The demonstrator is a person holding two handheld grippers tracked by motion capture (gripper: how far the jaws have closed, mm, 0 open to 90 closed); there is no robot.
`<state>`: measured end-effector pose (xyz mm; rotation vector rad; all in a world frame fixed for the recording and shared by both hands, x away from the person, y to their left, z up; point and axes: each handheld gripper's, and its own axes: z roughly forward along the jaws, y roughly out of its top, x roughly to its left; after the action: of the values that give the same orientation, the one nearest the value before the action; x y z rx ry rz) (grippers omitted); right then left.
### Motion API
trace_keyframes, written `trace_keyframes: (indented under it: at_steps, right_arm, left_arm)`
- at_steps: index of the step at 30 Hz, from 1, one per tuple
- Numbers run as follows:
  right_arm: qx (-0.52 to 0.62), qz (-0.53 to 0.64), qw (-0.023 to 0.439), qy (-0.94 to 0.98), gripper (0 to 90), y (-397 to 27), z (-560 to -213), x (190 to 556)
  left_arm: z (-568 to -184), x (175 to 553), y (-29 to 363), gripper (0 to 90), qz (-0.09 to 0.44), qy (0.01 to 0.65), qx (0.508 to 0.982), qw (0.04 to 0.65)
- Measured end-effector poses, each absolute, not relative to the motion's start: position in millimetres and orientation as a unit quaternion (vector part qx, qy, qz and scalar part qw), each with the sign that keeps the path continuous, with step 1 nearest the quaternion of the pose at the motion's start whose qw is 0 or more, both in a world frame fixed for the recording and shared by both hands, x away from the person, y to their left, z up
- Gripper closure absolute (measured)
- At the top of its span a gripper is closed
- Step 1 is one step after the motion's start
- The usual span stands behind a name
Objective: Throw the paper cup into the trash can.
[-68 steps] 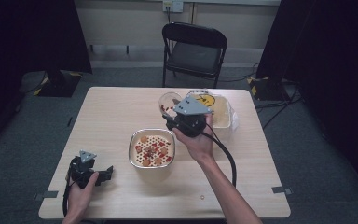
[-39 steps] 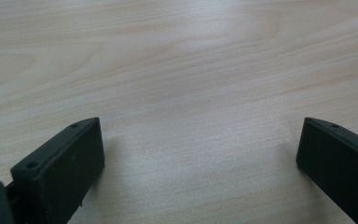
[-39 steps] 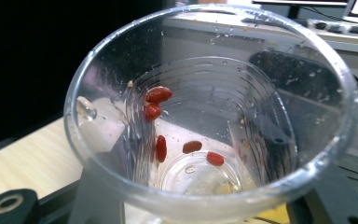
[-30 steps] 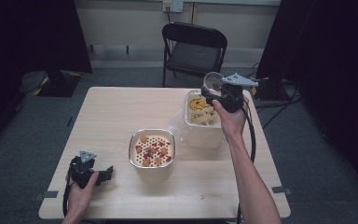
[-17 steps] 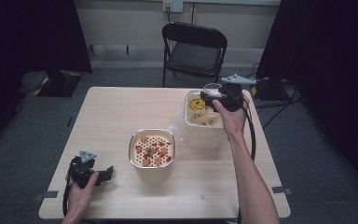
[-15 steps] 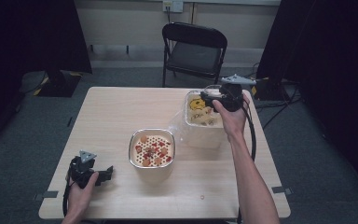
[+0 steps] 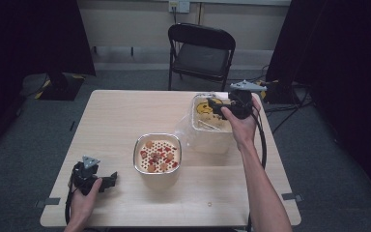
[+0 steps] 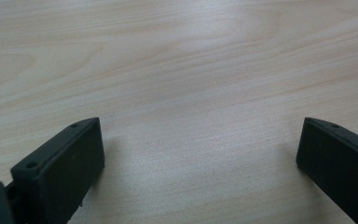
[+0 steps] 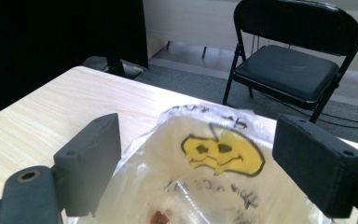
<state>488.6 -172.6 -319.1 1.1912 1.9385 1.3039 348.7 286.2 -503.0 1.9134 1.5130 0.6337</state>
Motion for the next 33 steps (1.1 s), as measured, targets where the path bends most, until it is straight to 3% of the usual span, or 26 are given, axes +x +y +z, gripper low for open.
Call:
trace_keyframes:
  at_steps: [20,33]
  right_arm:
    - [0.415,0.479,0.255,0.730,14.5,-188,-335,421]
    - [0.427,0.473,0.250,0.729,14.4,-213,-365,371]
  left_arm:
    - [-503,349,287,0.0,0.236,0.569,0.725,0.308]
    - [-503,349,288,0.0,0.233,0.564,0.729,0.310]
